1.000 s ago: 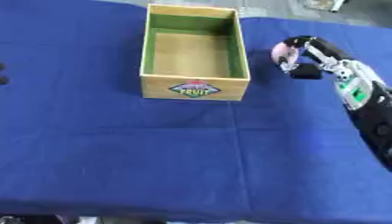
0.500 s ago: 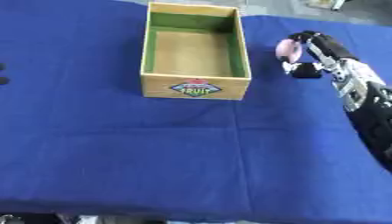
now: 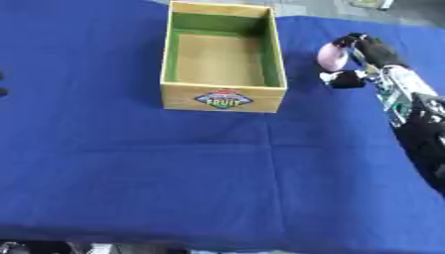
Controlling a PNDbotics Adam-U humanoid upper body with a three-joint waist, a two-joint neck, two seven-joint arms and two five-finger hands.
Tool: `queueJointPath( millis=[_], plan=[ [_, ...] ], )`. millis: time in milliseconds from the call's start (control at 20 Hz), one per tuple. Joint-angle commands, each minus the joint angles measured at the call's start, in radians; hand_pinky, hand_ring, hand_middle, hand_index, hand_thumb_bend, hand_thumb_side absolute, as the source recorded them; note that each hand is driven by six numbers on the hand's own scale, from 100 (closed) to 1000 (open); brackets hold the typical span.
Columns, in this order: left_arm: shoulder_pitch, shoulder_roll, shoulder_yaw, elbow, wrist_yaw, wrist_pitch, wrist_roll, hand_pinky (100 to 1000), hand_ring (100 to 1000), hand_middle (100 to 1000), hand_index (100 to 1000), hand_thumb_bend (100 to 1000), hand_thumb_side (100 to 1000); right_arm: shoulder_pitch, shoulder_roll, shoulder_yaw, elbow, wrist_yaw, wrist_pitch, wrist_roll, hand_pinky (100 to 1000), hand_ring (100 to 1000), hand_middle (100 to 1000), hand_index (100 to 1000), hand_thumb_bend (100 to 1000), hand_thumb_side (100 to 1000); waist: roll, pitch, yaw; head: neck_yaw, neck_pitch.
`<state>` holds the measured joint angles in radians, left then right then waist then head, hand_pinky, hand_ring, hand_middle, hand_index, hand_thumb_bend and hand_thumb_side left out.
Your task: Pick up objects on the table and place them in the box.
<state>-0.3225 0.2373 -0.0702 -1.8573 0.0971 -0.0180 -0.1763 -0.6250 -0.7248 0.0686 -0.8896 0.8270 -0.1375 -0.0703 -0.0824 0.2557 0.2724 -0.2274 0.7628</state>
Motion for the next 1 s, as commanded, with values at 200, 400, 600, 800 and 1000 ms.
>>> queueJointPath(
  millis=[200, 400, 600, 800, 1000],
  plan=[
    [-0.014, 0.01, -0.002, -0.024, -0.002, -0.002, -0.004, 719, 758, 617, 737, 307, 578, -0.009, -0.03, -0.009, -0.021, 0.033, 0.019, -0.015, 698, 784, 661, 791, 414, 559, 0.004, -0.01, 0.003, -0.002, -0.01],
    [-0.013, 0.009, -0.002, -0.023, -0.003, -0.002, -0.004, 719, 758, 617, 737, 307, 580, -0.009, -0.029, -0.012, -0.02, 0.038, 0.04, -0.046, 617, 713, 563, 706, 292, 516, 0.005, -0.008, 0.002, -0.001, -0.012],
    [-0.013, 0.008, -0.002, -0.023, -0.004, -0.002, -0.004, 719, 757, 616, 737, 306, 580, -0.007, -0.029, -0.013, -0.019, 0.034, 0.065, -0.093, 542, 655, 493, 612, 178, 463, 0.006, -0.007, 0.001, 0.001, -0.012],
    [-0.012, 0.007, -0.001, -0.023, -0.005, -0.002, -0.004, 719, 757, 616, 737, 306, 580, -0.005, -0.03, -0.014, -0.021, 0.023, 0.082, -0.142, 501, 627, 459, 537, 100, 381, 0.007, -0.006, -0.002, 0.002, -0.011],
    [-0.012, 0.006, -0.002, -0.023, -0.004, -0.001, -0.004, 720, 757, 616, 737, 307, 580, -0.002, -0.032, -0.012, -0.022, 0.015, 0.092, -0.18, 477, 612, 437, 506, 100, 339, 0.008, -0.007, -0.004, 0.003, -0.011]
  ],
)
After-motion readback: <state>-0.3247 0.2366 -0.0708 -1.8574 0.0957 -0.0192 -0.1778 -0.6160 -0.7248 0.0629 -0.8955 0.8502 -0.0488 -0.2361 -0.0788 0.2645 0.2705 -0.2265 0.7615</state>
